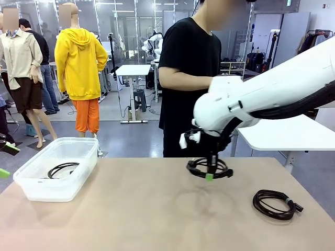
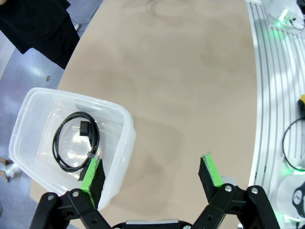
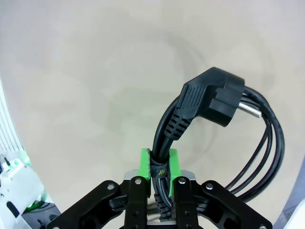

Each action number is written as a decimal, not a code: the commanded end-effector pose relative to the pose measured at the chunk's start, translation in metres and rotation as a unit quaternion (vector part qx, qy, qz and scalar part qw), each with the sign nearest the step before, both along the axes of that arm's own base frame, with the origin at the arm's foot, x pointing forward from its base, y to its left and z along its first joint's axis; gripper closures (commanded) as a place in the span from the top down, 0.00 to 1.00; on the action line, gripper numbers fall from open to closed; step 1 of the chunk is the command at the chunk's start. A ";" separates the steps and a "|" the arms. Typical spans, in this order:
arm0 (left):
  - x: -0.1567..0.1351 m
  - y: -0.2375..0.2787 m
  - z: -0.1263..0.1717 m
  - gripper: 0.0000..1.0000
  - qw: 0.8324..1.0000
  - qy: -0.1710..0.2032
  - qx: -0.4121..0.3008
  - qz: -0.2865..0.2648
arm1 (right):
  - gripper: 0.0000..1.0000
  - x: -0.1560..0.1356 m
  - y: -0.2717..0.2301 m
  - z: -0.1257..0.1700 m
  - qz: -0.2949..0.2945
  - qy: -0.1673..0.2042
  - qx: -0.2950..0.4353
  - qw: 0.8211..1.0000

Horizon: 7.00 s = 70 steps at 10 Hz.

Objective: Organize and store the cables.
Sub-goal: Place the Power Cable into the Organizing box.

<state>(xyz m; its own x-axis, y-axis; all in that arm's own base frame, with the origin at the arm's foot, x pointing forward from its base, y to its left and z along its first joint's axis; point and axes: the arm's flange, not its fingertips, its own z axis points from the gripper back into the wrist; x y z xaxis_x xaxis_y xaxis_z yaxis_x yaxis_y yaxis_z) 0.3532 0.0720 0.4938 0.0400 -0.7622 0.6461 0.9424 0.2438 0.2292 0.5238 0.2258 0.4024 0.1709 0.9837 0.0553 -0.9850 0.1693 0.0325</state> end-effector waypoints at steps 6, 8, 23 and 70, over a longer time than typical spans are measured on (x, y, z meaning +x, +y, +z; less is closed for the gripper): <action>0.002 0.000 0.002 1.00 1.000 0.003 0.006 0.001 | 0.00 -0.040 0.134 -0.035 0.057 0.017 0.014 0.998; 0.002 0.000 0.002 1.00 1.000 0.003 0.006 0.001 | 0.00 -0.045 0.148 -0.052 0.055 0.019 0.019 0.998; 0.002 0.000 0.002 1.00 1.000 0.003 0.006 0.001 | 1.00 -0.083 0.004 0.017 -0.023 -0.014 0.123 0.992; 0.092 -0.488 -0.129 1.00 0.941 0.161 0.297 -0.027 | 1.00 -0.147 -0.374 0.013 -0.192 -0.137 0.355 0.905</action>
<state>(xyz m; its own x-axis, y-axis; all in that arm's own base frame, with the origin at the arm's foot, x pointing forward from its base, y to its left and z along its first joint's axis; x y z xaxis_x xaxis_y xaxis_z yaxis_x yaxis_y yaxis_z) 0.4378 -0.4040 0.3652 0.1023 -0.9893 0.1043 0.9944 0.1046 0.0172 0.3750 -0.1472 0.4133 0.3610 0.5535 0.7505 -0.8493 0.5276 0.0195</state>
